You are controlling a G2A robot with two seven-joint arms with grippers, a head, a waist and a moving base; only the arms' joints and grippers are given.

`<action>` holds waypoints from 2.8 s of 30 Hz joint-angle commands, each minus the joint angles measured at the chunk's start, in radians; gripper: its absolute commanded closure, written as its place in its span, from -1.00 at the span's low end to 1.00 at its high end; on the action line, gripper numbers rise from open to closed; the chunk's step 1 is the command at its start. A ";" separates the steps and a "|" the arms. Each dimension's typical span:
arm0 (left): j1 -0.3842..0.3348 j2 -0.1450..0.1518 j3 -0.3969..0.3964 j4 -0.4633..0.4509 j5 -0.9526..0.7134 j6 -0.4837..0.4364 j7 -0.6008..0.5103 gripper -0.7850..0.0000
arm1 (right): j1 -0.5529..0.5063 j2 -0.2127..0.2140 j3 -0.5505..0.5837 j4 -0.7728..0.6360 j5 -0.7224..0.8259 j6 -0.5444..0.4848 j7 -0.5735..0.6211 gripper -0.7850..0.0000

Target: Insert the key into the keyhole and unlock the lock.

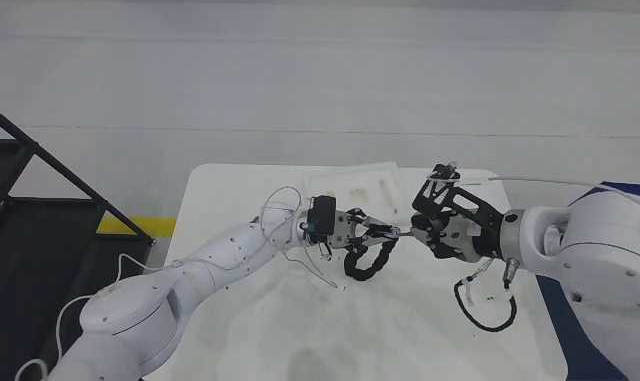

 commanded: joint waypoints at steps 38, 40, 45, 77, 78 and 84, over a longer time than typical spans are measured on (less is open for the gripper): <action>0.000 -0.025 0.001 0.058 -0.014 0.019 0.019 1.00 | -0.008 0.011 -0.037 0.012 -0.083 0.073 -0.060 1.00; 0.000 -0.025 0.001 0.060 -0.012 0.021 0.021 1.00 | -0.008 0.011 -0.037 0.012 -0.083 0.073 -0.060 1.00; 0.001 -0.025 0.001 0.067 -0.014 0.022 0.022 1.00 | -0.008 0.011 -0.037 0.012 -0.083 0.073 -0.060 1.00; 0.005 -0.035 0.001 0.085 -0.036 0.032 0.032 1.00 | 0.003 0.007 -0.086 0.019 -0.120 0.096 -0.135 1.00; 0.005 -0.035 0.001 0.085 -0.034 0.033 0.033 1.00 | 0.002 0.007 -0.084 0.021 -0.119 0.098 -0.138 1.00; 0.005 -0.036 0.000 0.089 -0.031 0.039 0.039 1.00 | -0.007 0.008 -0.074 0.021 -0.113 0.103 -0.152 1.00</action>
